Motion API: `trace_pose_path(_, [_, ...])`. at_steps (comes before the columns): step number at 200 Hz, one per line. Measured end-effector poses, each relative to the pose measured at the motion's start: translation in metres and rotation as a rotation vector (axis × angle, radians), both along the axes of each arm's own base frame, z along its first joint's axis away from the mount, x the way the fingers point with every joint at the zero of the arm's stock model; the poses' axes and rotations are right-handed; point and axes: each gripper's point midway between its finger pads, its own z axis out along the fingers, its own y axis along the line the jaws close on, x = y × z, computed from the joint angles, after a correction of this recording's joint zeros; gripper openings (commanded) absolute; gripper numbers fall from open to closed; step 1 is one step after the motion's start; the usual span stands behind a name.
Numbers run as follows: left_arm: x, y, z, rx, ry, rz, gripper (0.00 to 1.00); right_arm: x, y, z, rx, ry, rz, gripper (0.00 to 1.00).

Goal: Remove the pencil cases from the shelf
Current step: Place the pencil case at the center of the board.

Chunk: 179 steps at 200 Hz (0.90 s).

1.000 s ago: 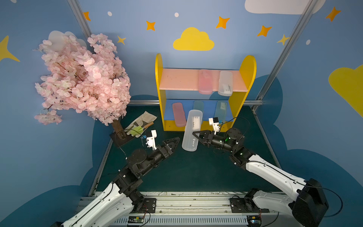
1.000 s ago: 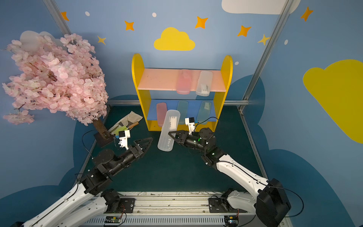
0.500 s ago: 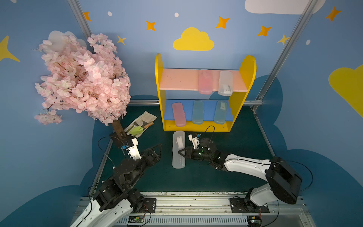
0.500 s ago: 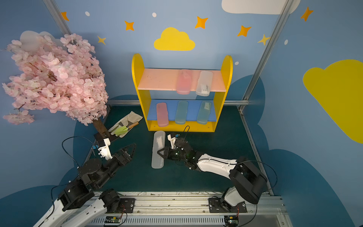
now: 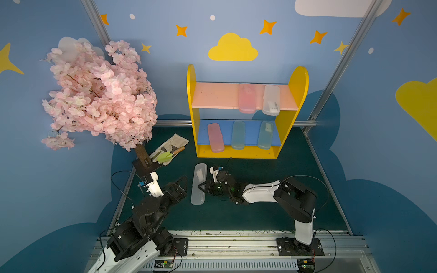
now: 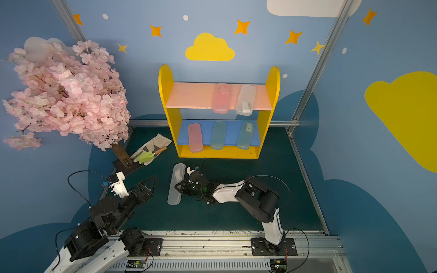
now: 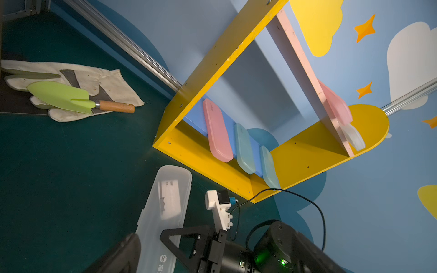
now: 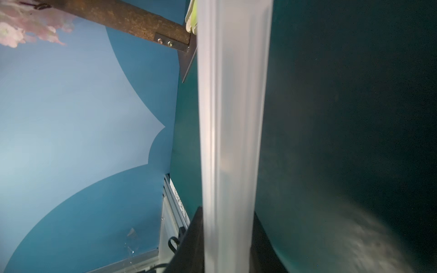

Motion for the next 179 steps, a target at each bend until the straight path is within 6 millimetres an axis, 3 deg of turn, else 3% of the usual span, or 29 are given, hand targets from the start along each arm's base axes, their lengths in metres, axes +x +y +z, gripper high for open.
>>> trace_pose_path(31, [-0.001, 0.001, -0.002, 0.003, 0.003, 0.001, 1.0, 0.009, 0.017, -0.01, 0.008, 0.039, -0.013, 0.18])
trace_pose_path(99, [-0.003, 0.004, -0.009, 0.007, 0.012, 0.006, 1.0, 0.023, 0.057, 0.003, 0.078, 0.108, 0.013, 0.18])
trace_pose_path(179, [-0.003, 0.004, -0.01, 0.009, 0.014, 0.009, 1.0, 0.019, 0.049, -0.023, 0.0, 0.193, 0.036, 0.21])
